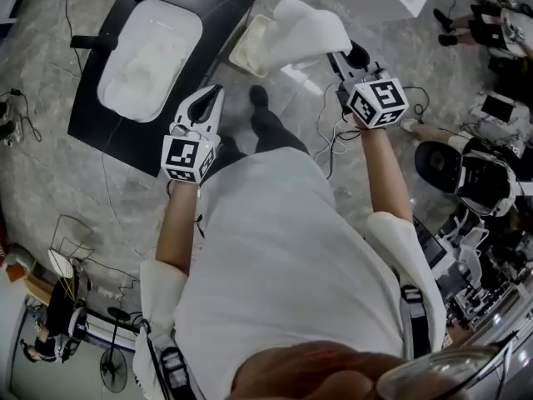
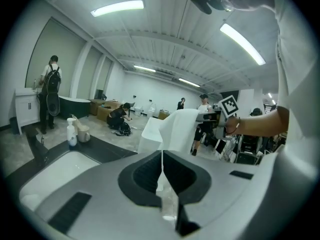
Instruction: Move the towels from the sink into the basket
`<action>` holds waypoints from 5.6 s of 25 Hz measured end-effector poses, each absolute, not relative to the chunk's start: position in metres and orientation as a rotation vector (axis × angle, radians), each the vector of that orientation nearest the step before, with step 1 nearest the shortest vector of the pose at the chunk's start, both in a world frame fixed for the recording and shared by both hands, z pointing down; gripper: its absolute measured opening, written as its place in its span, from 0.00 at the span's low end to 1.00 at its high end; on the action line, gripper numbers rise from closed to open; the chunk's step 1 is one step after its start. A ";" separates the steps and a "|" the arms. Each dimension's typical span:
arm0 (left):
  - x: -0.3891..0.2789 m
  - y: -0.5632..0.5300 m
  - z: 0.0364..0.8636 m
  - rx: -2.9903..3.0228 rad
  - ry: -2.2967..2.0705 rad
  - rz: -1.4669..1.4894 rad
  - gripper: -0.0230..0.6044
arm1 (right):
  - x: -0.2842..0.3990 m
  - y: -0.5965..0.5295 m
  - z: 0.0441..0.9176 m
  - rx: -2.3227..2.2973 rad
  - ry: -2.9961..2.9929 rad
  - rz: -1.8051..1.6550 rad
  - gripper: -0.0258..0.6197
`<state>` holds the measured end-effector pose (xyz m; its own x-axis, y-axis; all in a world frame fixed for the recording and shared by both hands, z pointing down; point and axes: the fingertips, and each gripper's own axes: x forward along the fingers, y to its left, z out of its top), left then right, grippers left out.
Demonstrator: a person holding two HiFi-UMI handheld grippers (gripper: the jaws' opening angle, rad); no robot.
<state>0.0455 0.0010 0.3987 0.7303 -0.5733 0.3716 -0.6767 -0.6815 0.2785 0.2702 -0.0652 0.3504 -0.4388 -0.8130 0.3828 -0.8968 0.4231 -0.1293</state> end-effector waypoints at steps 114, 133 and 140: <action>-0.212 0.094 0.258 2.273 -1.784 0.062 0.05 | -0.001 0.007 0.243 0.996 -2.765 0.164 0.03; -0.265 0.106 0.318 2.130 -1.763 0.089 0.05 | -0.105 -0.020 0.312 0.710 -2.636 0.219 0.20; -0.281 0.106 0.357 2.088 -1.705 0.117 0.05 | -0.165 -0.034 0.407 0.496 -2.466 0.278 0.46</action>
<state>-0.2806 0.1055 0.3565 0.2364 -0.9122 0.3347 -0.9493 -0.1435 0.2796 -0.1655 -0.0340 0.4074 -0.7493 -0.2846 0.5979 -0.4106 0.9081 -0.0824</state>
